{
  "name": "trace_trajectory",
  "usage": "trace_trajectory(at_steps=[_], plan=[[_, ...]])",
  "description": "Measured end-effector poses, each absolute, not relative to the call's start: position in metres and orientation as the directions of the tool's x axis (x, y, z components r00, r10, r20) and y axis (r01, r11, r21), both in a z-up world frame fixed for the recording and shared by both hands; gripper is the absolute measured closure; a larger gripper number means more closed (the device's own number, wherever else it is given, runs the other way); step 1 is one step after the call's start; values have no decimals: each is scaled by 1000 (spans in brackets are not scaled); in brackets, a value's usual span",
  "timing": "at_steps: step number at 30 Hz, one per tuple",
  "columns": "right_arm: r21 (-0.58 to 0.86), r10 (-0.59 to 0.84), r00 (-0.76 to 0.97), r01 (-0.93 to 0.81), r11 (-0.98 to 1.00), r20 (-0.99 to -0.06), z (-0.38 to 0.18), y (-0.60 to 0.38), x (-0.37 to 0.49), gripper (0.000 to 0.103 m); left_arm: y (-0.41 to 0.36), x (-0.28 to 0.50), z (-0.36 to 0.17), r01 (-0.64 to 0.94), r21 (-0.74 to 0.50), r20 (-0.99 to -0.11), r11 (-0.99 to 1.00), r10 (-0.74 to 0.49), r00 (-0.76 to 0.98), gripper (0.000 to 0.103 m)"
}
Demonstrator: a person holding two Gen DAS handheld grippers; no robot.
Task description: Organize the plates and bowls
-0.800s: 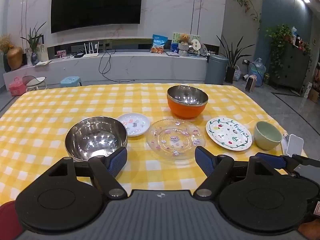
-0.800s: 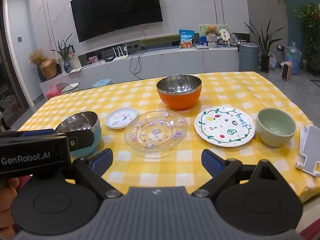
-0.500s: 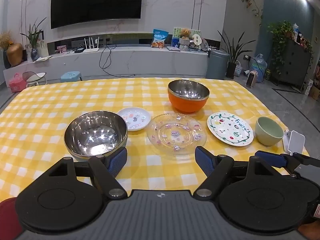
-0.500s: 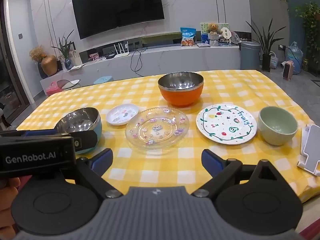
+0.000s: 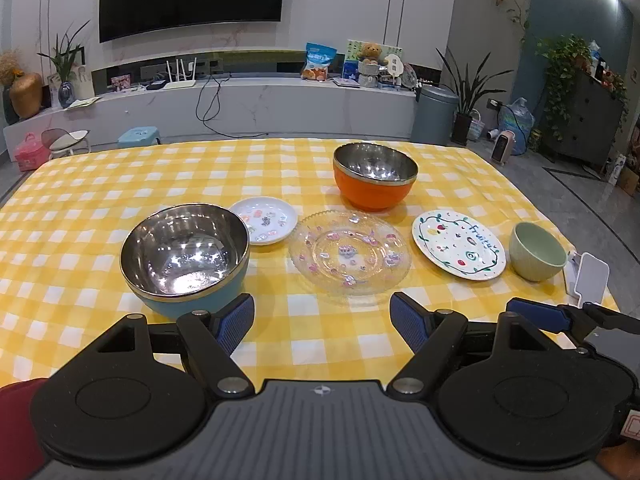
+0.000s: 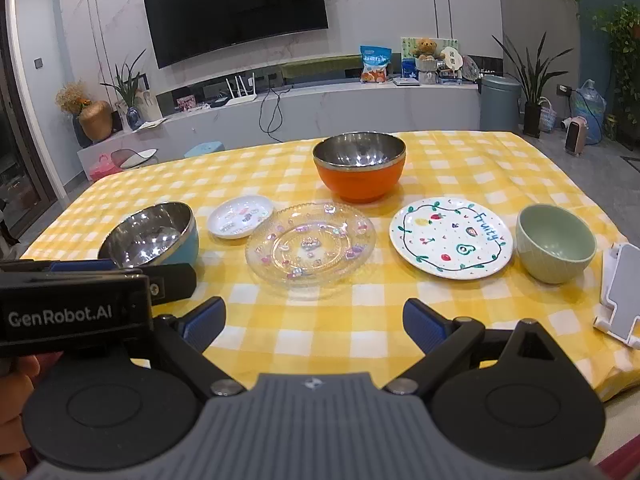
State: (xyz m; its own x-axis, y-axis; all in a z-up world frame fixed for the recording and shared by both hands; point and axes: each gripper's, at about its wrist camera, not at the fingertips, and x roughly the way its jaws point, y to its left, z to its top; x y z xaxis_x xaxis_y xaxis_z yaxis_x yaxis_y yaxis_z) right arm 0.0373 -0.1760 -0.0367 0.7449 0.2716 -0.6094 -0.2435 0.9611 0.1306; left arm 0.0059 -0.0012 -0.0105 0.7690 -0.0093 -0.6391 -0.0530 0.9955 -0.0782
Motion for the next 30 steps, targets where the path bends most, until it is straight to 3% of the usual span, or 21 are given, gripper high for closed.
trace_trajectory(at_steps=[30], plan=[[87,232,735,-230,969,-637,-42,-174,39,9,-5,8,-16,-54,-59,-670,997,0,743,12]])
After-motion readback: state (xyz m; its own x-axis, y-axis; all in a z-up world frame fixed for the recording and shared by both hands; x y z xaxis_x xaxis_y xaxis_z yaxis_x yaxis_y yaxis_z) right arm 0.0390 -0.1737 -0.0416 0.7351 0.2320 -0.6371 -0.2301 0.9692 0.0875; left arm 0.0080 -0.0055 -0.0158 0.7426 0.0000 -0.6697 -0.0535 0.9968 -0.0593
